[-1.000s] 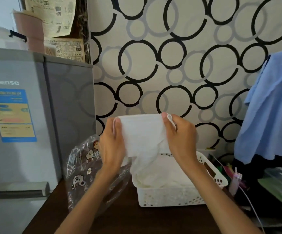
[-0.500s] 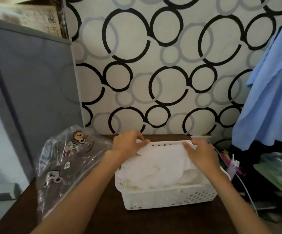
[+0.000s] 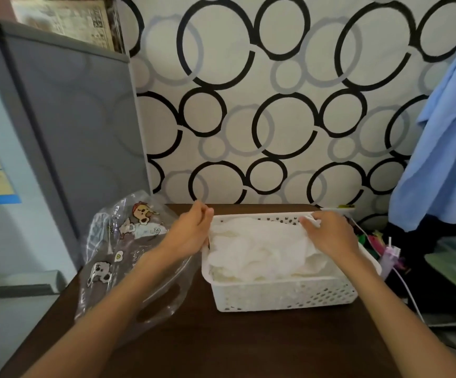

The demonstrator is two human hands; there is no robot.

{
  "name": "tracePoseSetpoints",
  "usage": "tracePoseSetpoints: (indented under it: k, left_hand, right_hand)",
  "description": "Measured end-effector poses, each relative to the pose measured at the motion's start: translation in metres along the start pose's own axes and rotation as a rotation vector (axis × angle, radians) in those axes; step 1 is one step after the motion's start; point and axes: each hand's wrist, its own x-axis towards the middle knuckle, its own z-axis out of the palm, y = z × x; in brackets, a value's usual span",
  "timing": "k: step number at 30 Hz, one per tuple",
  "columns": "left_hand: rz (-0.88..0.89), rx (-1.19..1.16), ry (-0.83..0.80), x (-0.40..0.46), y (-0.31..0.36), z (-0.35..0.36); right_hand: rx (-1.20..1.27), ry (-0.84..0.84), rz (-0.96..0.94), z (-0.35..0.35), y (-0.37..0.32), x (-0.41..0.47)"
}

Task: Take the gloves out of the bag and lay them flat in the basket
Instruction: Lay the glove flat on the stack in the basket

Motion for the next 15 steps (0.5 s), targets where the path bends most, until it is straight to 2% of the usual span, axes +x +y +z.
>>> tracePoseSetpoints:
  k: [2,6,8,9,10,13,15]
  left_hand:
    - [-0.016,-0.024,-0.099,-0.012,-0.001,-0.007]
    - [-0.184,-0.174,-0.629,-0.031,0.012,-0.043]
    - [-0.202,-0.178,-0.75,-0.036,0.02,-0.066]
    - [-0.185,-0.142,-0.707,-0.034,0.021,-0.073]
    - [-0.159,-0.095,-0.597,-0.028,0.021,-0.074]
    - [-0.021,0.103,-0.178,-0.007,0.021,-0.052]
    - [0.061,0.1,-0.117,0.006,0.025,-0.029]
  right_hand:
    - [0.003,-0.012,-0.004,-0.002,-0.005,-0.005]
    - [0.096,-0.103,0.004,-0.005,-0.002,-0.007]
    - [0.133,-0.153,0.037,-0.009,-0.001,-0.006]
    - [0.161,-0.177,0.048,-0.012,-0.002,-0.006]
    - [0.196,-0.196,0.052,-0.015,-0.004,-0.007]
    - [0.281,-0.182,-0.024,-0.024,-0.012,-0.009]
    - [0.311,-0.172,-0.142,-0.034,-0.024,-0.013]
